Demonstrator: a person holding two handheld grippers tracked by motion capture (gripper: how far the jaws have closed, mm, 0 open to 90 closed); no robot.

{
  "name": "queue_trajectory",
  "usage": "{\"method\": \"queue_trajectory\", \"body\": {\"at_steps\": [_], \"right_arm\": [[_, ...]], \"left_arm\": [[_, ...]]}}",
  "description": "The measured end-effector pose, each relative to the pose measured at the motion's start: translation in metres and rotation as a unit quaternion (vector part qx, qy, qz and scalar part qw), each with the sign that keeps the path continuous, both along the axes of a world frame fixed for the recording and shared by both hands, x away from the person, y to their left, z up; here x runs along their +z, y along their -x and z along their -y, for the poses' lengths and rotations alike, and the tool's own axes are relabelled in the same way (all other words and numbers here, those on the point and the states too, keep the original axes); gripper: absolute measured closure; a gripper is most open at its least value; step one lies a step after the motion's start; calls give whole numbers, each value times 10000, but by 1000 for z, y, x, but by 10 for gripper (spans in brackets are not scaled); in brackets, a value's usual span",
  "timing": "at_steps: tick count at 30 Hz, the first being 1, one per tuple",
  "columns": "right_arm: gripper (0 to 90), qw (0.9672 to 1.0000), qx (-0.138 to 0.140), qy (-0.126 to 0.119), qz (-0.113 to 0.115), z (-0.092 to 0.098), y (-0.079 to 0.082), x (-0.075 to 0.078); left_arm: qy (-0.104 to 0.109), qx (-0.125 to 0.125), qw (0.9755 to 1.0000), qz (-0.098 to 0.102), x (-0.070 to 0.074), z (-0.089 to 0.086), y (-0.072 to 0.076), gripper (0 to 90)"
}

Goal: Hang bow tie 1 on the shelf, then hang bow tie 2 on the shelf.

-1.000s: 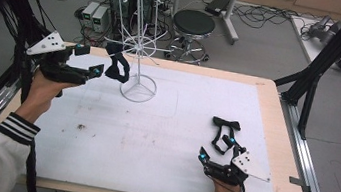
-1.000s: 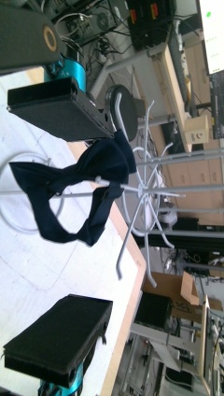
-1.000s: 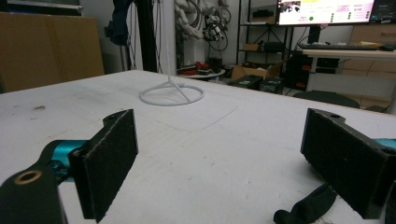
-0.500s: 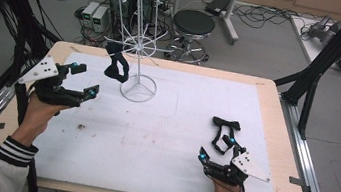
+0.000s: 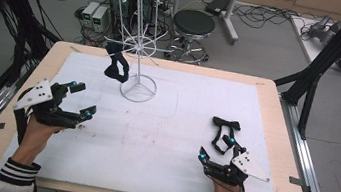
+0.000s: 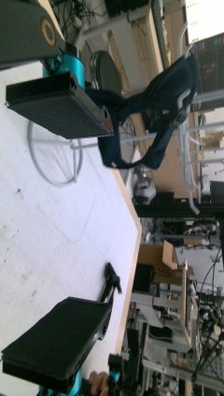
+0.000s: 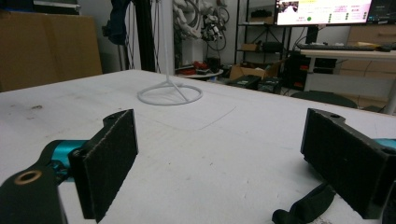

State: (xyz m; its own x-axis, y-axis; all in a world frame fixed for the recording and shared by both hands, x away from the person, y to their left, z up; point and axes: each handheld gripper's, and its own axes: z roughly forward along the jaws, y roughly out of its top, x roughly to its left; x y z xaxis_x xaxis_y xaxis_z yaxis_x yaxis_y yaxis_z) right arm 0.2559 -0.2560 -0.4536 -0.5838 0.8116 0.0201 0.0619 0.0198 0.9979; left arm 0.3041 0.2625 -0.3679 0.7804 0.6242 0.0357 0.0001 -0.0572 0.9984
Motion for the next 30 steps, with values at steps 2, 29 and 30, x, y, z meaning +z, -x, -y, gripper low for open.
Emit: {"method": "queue_trajectory", "body": {"at_steps": [2, 29, 30], "right_arm": [[103, 10000, 6, -2, 14, 0, 0, 0], [103, 10000, 14, 66, 32, -1, 0, 0], [103, 10000, 13, 69, 37, -1, 0, 0]], "left_arm": [[8, -61, 10000, 28, -7, 2, 1, 134], [152, -253, 9995, -79, -12, 1, -2, 134], [151, -271, 9995, -88, -13, 1, -2, 134]]}}
